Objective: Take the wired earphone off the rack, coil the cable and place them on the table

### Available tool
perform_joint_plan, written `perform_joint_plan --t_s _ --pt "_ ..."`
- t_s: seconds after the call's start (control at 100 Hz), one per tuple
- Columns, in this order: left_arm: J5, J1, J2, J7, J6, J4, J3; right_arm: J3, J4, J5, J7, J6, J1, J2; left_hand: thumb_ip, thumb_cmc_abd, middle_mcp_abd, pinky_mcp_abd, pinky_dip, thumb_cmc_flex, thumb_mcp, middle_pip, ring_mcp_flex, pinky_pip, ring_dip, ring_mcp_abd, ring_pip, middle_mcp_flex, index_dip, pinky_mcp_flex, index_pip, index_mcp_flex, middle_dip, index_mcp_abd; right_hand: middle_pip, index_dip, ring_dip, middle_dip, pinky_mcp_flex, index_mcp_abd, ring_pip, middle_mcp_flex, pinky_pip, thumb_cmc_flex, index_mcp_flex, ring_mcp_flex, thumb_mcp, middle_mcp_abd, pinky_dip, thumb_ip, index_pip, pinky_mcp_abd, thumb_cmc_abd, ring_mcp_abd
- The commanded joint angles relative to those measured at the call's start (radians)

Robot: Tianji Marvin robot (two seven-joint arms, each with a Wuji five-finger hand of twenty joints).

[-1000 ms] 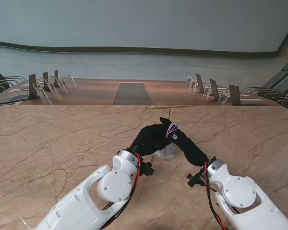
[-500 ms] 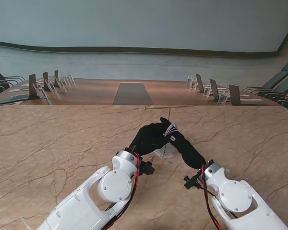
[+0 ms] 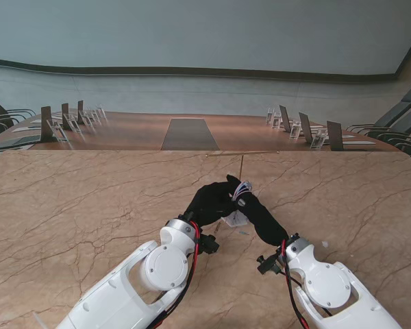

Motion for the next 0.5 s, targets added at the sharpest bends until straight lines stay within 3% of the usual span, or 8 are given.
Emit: perform_joint_plan --t_s 0.0,0.16,0.24,0.32,0.49 --pt "-0.003 -0.004 -0.011 0.003 0.001 -0.003 0.002 -0.030 -0.005 -0.015 -0.001 -0.018 0.002 -0.012 -0.008 0.034 -0.047 -0.013 0.029 0.038 -0.019 -0.005 -0.018 0.051 0.020 0.015 0.000 -0.040 -0.017 -0.010 -0.005 -0.044 -0.003 -0.060 -0.012 -0.002 -0.023 -0.017 -0.011 0.050 -0.023 -0.004 0.005 0.008 0.116 -0.026 0.015 -0.056 -0.012 -0.024 0.232 -0.032 -0.046 -0.036" --pt "0.004 -0.004 -0.014 0.018 -0.001 -0.002 -0.001 -0.053 -0.001 -0.025 -0.018 -0.023 0.013 -0.016 0.003 0.025 -0.060 -0.017 0.033 0.040 -0.025 -0.005 -0.021 0.044 0.021 0.011 -0.003 -0.043 -0.023 -0.017 0.006 -0.046 -0.002 -0.067 -0.012 -0.061 -0.054 -0.017 -0.015 0.094 -0.022 -0.003 0.026 0.017 0.175 -0.024 0.023 -0.063 -0.024 -0.021 0.204 -0.037 -0.057 -0.043" --pt "0.012 -0.001 -0.020 0.048 -0.007 0.004 -0.006 -0.056 -0.001 -0.031 -0.023 -0.025 0.014 -0.017 -0.018 -0.026 -0.064 -0.009 0.030 0.023 0.084 0.026 0.006 0.060 0.015 0.009 0.009 -0.011 0.030 0.009 0.064 -0.029 0.005 -0.084 -0.011 -0.095 -0.059 -0.017 -0.016 0.111 -0.021 -0.003 0.040 0.019 0.234 -0.025 0.026 -0.077 -0.037 -0.020 0.125 -0.042 -0.058 -0.053" --pt "0.008 0.005 -0.024 0.070 -0.009 0.005 -0.018 -0.050 0.001 -0.043 -0.036 -0.029 0.007 -0.018 -0.024 -0.060 -0.049 0.013 0.026 0.023 0.153 0.052 0.018 0.069 0.014 0.027 0.020 0.011 0.081 0.021 0.083 -0.004 0.016 -0.082 -0.011 -0.087 -0.055 -0.017 -0.017 0.114 -0.020 -0.002 0.056 0.019 0.304 -0.022 0.026 -0.087 -0.044 -0.019 -0.017 -0.047 -0.059 -0.061" --pt "0.016 0.023 -0.019 0.080 -0.003 -0.012 -0.048 -0.030 0.004 -0.067 -0.064 -0.034 -0.012 -0.022 -0.033 -0.069 -0.071 0.018 0.023 0.002 0.194 0.074 0.028 0.081 0.011 0.028 0.029 0.018 0.144 0.041 0.096 -0.007 0.027 -0.050 -0.011 -0.063 -0.048 -0.017 -0.015 0.107 -0.017 -0.002 0.062 0.020 0.300 -0.021 0.027 -0.095 -0.045 -0.019 -0.033 -0.050 -0.058 -0.068"
